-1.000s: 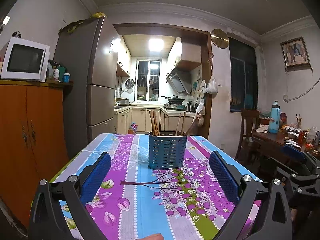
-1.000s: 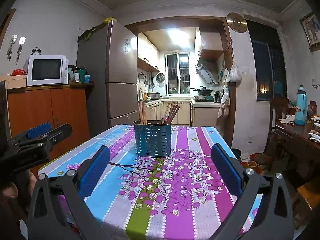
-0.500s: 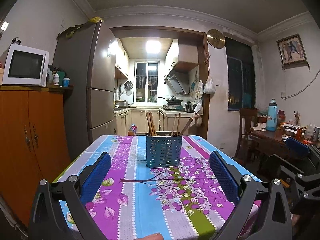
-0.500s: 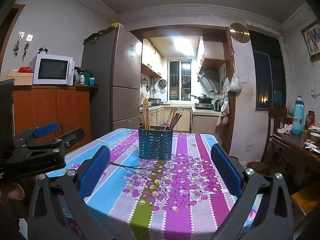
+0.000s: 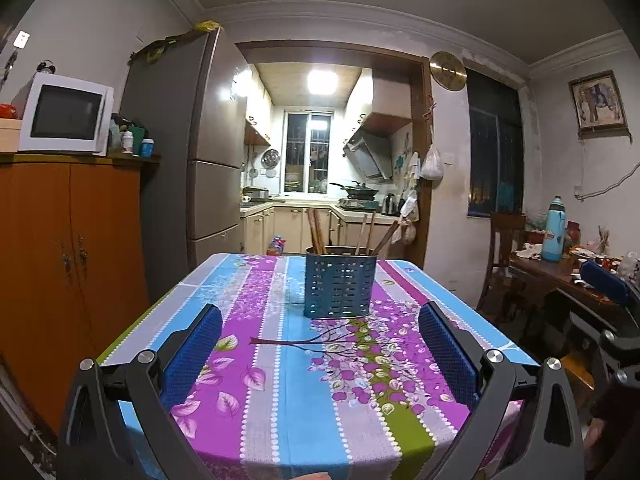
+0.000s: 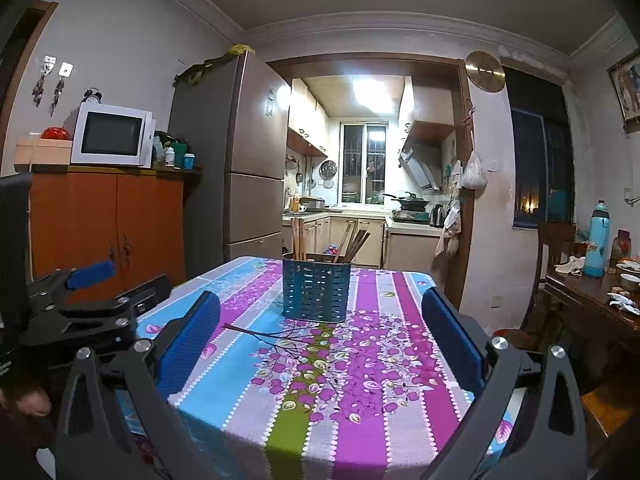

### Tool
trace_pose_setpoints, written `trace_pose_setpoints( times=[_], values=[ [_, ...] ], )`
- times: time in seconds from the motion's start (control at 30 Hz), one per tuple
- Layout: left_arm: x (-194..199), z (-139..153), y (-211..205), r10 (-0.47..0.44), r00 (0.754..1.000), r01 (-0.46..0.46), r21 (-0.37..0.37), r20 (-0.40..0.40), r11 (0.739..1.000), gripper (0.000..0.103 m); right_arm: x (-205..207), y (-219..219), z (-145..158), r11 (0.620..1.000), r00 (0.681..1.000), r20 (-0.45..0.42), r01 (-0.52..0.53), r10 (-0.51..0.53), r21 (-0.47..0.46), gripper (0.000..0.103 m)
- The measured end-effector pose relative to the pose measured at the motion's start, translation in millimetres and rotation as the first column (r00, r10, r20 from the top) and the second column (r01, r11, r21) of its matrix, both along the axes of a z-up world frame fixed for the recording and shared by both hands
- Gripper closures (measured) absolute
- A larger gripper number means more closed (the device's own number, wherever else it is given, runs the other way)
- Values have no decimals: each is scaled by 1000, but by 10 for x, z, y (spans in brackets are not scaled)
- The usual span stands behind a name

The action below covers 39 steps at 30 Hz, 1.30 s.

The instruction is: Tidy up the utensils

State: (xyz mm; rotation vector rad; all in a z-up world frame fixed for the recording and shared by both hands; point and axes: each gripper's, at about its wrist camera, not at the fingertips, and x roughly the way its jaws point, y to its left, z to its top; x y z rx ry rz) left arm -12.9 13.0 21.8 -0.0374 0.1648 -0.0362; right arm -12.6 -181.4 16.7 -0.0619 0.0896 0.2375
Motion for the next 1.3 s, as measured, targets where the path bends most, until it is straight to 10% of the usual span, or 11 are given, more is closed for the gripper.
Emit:
trace_pose_setpoints(
  times=[1.3],
  values=[
    [-442,-36,-58,11,988,-14,22,157,1000,5,-92,-137,-120,998,996,87,19,-24,61,6]
  ],
)
